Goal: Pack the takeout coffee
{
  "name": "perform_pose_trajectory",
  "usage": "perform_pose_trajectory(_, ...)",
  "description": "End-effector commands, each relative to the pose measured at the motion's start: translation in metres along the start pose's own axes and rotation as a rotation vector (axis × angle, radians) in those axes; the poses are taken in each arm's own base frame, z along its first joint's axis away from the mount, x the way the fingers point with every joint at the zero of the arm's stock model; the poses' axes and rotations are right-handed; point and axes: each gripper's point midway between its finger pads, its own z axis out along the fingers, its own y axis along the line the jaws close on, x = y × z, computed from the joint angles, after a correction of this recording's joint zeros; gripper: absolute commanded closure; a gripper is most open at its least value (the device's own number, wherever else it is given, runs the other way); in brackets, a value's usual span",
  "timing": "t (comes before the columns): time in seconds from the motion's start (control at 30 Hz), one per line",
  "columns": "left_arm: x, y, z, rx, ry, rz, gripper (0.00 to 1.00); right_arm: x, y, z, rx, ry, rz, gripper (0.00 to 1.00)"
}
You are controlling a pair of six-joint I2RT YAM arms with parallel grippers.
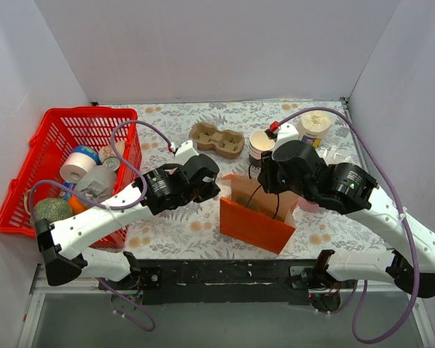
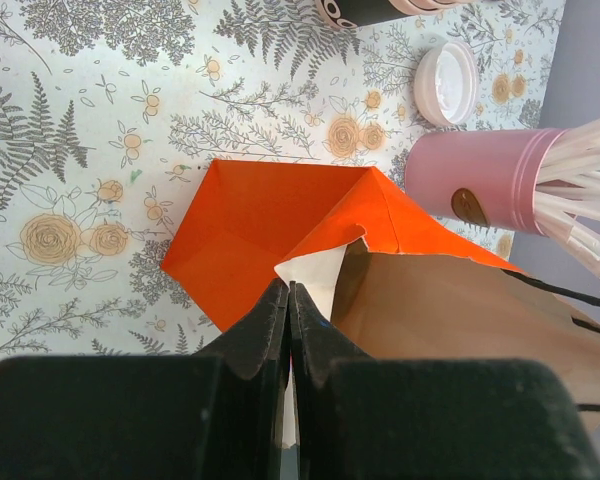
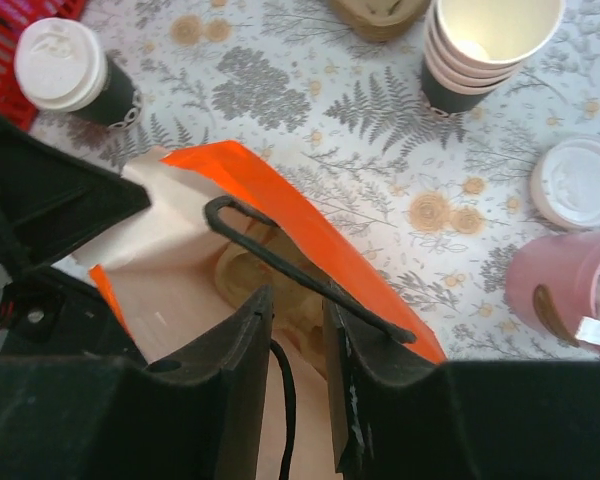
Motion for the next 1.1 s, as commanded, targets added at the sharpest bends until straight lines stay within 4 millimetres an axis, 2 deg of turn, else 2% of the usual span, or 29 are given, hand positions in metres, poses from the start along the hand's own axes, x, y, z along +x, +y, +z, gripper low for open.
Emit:
perform_pose_trajectory(0.0, 0.002, 0.009, 0.002, -0.022, 0.001, 0.037, 1.00, -0.012, 0.034, -0.021, -0.242, -0.054, 0.048, 0.63)
perform_pose_trajectory(0.07, 0.002, 0.009, 0.004, -0.026, 0.000, 0.041, 1.00, -0.026, 0.040, -0.034, -0.305, -0.126, 0.094, 0.61)
perform_pose_trajectory(0.2, 0.004, 0.008, 0.007, -0.028, 0.004, 0.042, 1.00, -0.036, 0.039, -0.043, -0.326, -0.186, 0.145, 0.54)
perform_pose_trajectory(0.3, 0.004, 0.008, 0.006, -0.028, 0.004, 0.043, 1.00, -0.033, 0.035, -0.034, -0.282, -0.161, 0.142, 0.49)
perform_pose_trajectory(0.4, 0.003, 0.007, 0.005, -0.022, 0.003, 0.039, 1.00, -0.034, 0.030, -0.026, -0.237, -0.153, 0.164, 0.39)
perform_pose_trajectory(0.47, 0.004, 0.008, 0.006, -0.025, 0.003, 0.044, 1.00, -0.038, 0.027, -0.026, -0.228, -0.168, 0.180, 0.39)
perform_pose_trajectory(0.6, 0.006, 0.009, 0.009, -0.036, 0.007, 0.053, 1.00, -0.040, 0.018, -0.021, -0.209, -0.163, 0.207, 0.47)
perform_pose_trajectory(0.73, 0.004, 0.009, 0.008, -0.036, 0.000, 0.057, 1.00, -0.028, 0.006, -0.007, -0.188, -0.098, 0.234, 0.47)
perform_pose_trajectory(0.77, 0.004, 0.009, 0.008, -0.035, -0.001, 0.055, 1.00, -0.030, 0.008, -0.005, -0.212, -0.107, 0.226, 0.47)
perform_pose_trajectory(0.83, 0.004, 0.009, 0.010, -0.035, 0.000, 0.055, 1.00, -0.020, 0.013, 0.004, -0.253, -0.053, 0.179, 0.49)
perform_pose_trajectory(0.93, 0.004, 0.009, 0.009, -0.037, -0.001, 0.053, 1.00, 0.003, 0.023, 0.017, -0.300, 0.049, 0.112, 0.57)
perform_pose_trajectory(0.97, 0.004, 0.009, 0.009, -0.039, -0.002, 0.050, 1.00, 0.009, 0.028, 0.017, -0.336, 0.074, 0.092, 0.59)
perform_pose_trajectory(1.0, 0.004, 0.008, 0.009, -0.034, -0.003, 0.048, 1.00, 0.012, 0.037, 0.014, -0.399, 0.082, 0.072, 0.65)
perform_pose_trajectory(1.07, 0.003, 0.008, 0.009, -0.033, -0.004, 0.039, 1.00, 0.025, 0.039, 0.016, -0.433, 0.103, 0.037, 0.66)
